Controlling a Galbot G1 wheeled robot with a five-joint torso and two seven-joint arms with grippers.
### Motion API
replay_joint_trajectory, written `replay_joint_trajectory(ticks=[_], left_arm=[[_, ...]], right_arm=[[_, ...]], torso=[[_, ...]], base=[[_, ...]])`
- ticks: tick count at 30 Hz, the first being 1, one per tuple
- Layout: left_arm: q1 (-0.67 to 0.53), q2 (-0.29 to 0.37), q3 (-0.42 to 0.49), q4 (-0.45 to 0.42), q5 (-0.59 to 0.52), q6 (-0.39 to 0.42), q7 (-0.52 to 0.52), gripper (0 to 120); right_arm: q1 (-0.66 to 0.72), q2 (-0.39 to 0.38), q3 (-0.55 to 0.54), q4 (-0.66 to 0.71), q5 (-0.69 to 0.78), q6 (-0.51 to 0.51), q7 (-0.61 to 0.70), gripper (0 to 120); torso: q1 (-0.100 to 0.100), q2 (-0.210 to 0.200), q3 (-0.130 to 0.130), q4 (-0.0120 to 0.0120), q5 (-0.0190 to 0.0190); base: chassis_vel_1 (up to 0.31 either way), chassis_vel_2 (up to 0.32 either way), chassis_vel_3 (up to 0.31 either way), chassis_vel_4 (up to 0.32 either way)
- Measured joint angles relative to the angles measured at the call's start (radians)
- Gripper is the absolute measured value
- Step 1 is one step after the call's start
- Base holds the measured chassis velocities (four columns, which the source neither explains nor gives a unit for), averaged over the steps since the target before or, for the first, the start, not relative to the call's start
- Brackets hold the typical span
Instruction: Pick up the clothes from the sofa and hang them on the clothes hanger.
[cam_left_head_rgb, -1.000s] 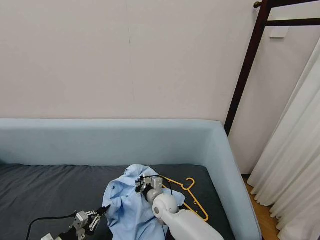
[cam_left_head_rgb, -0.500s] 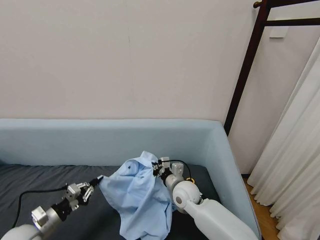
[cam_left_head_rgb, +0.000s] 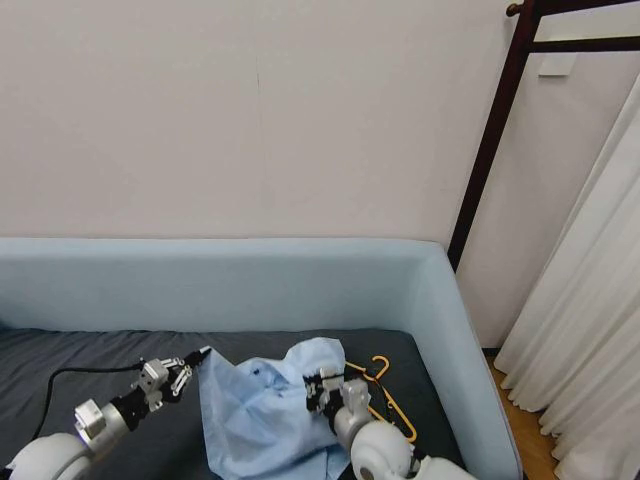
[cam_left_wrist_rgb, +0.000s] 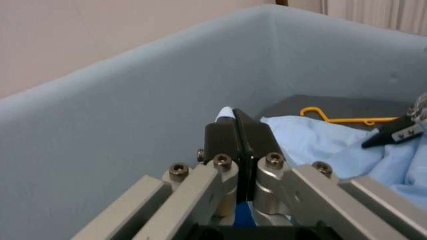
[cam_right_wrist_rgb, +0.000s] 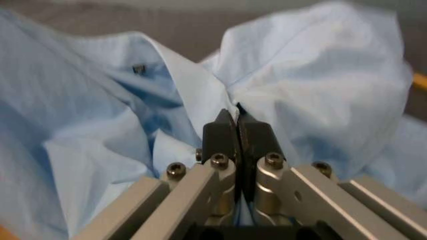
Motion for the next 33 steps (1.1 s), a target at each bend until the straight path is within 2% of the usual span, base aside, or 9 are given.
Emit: replay_joint_trajectory(ticks=[5, 12, 16, 19, 22, 24, 28, 29, 33], left_arm=[[0.036, -0.011, 0.003, -0.007, 0.016, -0.009, -0.004, 0], [0.063, -0.040, 0.009, -0.015, 0.040, -0.015, -0.005, 0], [0.069, -0.050, 0.010, -0.016, 0.046, -0.018, -0.005, 0], [0.071, -0.051, 0.010, -0.017, 0.047, -0.018, -0.005, 0], [0.077, -0.054, 0.009, -0.019, 0.049, -0.019, -0.008, 0], [0.080, -0.056, 0.009, -0.019, 0.049, -0.019, -0.008, 0], [0.088, -0.062, 0.009, -0.019, 0.051, -0.022, -0.009, 0], [0.088, -0.062, 0.009, -0.019, 0.051, -0.022, -0.009, 0], [0.089, -0.064, 0.009, -0.019, 0.051, -0.023, -0.009, 0]], right_arm=[[-0.032, -0.002, -0.016, -0.029, 0.031, -0.059, -0.025, 1], [-0.057, 0.005, 0.008, -0.018, 0.085, -0.148, 0.010, 29], [-0.035, 0.010, 0.016, -0.019, 0.115, -0.161, 0.025, 46], [-0.025, 0.020, 0.030, -0.027, 0.138, -0.170, 0.028, 52], [-0.020, 0.029, 0.051, -0.030, 0.163, -0.197, 0.023, 39], [-0.019, 0.029, 0.052, -0.030, 0.169, -0.207, 0.021, 36], [-0.020, 0.028, 0.044, -0.030, 0.173, -0.222, 0.013, 19], [-0.020, 0.028, 0.044, -0.030, 0.173, -0.222, 0.013, 19], [-0.021, 0.036, 0.045, -0.035, 0.169, -0.222, 0.013, 0]], torso=[[0.000, 0.000, 0.000, 0.0000, 0.0000], [0.000, 0.000, 0.000, -0.0001, 0.0001], [0.000, 0.000, 0.000, -0.0001, 0.0000], [0.000, 0.000, 0.000, 0.0000, 0.0001], [0.000, 0.000, 0.000, -0.0001, 0.0001], [0.000, 0.000, 0.000, -0.0001, 0.0001], [0.000, 0.000, 0.000, -0.0001, 0.0001], [0.000, 0.000, 0.000, -0.0001, 0.0001], [0.000, 0.000, 0.000, -0.0002, 0.0001]], base=[[0.000, 0.000, 0.000, 0.000], [0.000, 0.000, 0.000, 0.000], [0.000, 0.000, 0.000, 0.000], [0.000, 0.000, 0.000, 0.000], [0.000, 0.000, 0.000, 0.000], [0.000, 0.000, 0.000, 0.000], [0.000, 0.000, 0.000, 0.000], [0.000, 0.000, 0.000, 0.000], [0.000, 0.000, 0.000, 0.000]])
